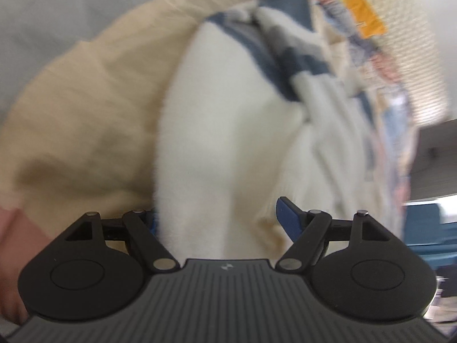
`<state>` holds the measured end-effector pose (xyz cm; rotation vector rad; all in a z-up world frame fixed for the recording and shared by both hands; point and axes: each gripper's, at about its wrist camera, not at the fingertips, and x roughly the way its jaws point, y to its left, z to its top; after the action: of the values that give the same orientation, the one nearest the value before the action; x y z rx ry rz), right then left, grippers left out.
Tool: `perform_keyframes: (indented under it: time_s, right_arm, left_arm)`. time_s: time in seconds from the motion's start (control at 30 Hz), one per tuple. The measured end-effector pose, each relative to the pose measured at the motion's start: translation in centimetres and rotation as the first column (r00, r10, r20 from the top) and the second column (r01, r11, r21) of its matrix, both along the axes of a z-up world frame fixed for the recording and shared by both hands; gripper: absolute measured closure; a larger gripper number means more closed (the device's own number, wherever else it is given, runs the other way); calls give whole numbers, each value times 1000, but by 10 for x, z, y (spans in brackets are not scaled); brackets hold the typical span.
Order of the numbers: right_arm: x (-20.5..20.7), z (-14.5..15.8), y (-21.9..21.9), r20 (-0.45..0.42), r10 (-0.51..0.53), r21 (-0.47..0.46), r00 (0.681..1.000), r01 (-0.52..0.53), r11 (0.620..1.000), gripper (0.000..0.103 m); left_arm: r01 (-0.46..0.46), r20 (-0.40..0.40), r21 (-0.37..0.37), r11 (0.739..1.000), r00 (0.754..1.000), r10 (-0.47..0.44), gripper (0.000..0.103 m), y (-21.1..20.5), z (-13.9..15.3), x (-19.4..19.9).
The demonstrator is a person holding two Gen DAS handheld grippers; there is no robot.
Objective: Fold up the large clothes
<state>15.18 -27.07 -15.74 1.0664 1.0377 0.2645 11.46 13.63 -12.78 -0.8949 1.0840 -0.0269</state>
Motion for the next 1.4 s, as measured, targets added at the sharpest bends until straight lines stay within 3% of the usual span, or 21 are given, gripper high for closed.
perform_keyframes:
  time_s: [0.1, 0.17, 0.27, 0.43, 0.6, 0.67, 0.73, 0.83, 0.9, 0.93, 0.97, 1.0, 1.07, 1.27, 1.4]
  right_arm:
    - [0, 6, 1, 50, 3, 44, 999, -6, 999, 20]
    - [0, 8, 1, 73, -11, 74, 997, 5, 997, 20]
    - [1, 10, -1, 97, -33, 113, 995, 22, 993, 20]
    - [0, 10, -3, 81, -42, 91, 996, 35, 995, 20]
    - [-1, 9, -2, 64, -56, 20, 996, 55, 998, 20]
    - [-1, 3, -1, 17, -38, -40, 999, 39, 998, 21]
    - [1, -7, 1, -36, -26, -56, 999, 24, 998, 29]
    - [5, -11, 6, -38, -2, -57, 999, -1, 998, 29]
    - [5, -10, 7, -19, 2, -19, 1000, -3, 1000, 37]
    - [5, -10, 9, -18, 16, -5, 1000, -16, 1000, 41]
    - [4, -9, 9, -15, 17, -13, 1000, -18, 1000, 53]
    - [3, -7, 8, -17, 16, -26, 1000, -17, 1000, 70]
    - [2, -5, 6, -16, 11, -26, 1000, -11, 1000, 85]
    - [-3, 29, -3, 144, 9, 120, 989, -27, 992, 92]
    - [-12, 49, -11, 204, -47, 220, 978, 1, 975, 93]
  left_arm:
    - [-7, 87, -146, 989, 996, 20, 24, 2, 2, -1]
    - [9, 142, -199, 980, 990, 20, 24, -2, 6, -1]
    - [28, 121, -158, 987, 993, -9, 24, -9, 8, 3]
    - [-48, -71, -53, 997, 996, 44, 24, -4, -14, 5]
    - [-58, -98, -23, 998, 994, 55, 25, -9, -14, 5]
    - [-45, -98, -7, 999, 994, 44, 25, -11, -15, 5]
    - [-32, -104, 28, 999, 994, 34, 32, -13, -17, 5]
    - [-31, -100, 67, 997, 994, 37, 46, -16, -16, 8]
    - [-14, -104, 78, 997, 994, 22, 75, -16, -14, 9]
    - [-8, -103, 78, 997, 995, 16, 79, -15, -14, 8]
    - [-2, -97, 79, 997, 995, 9, 83, -14, -13, 9]
    - [0, -89, 85, 996, 996, 7, 86, -14, -9, 8]
    - [-2, -59, 83, 997, 998, 7, 87, -12, 1, 5]
    - [-2, 113, 47, 999, 994, -3, 90, 2, 56, -14]
    - [-35, 200, 7, 999, 979, 33, 90, 16, 90, -32]
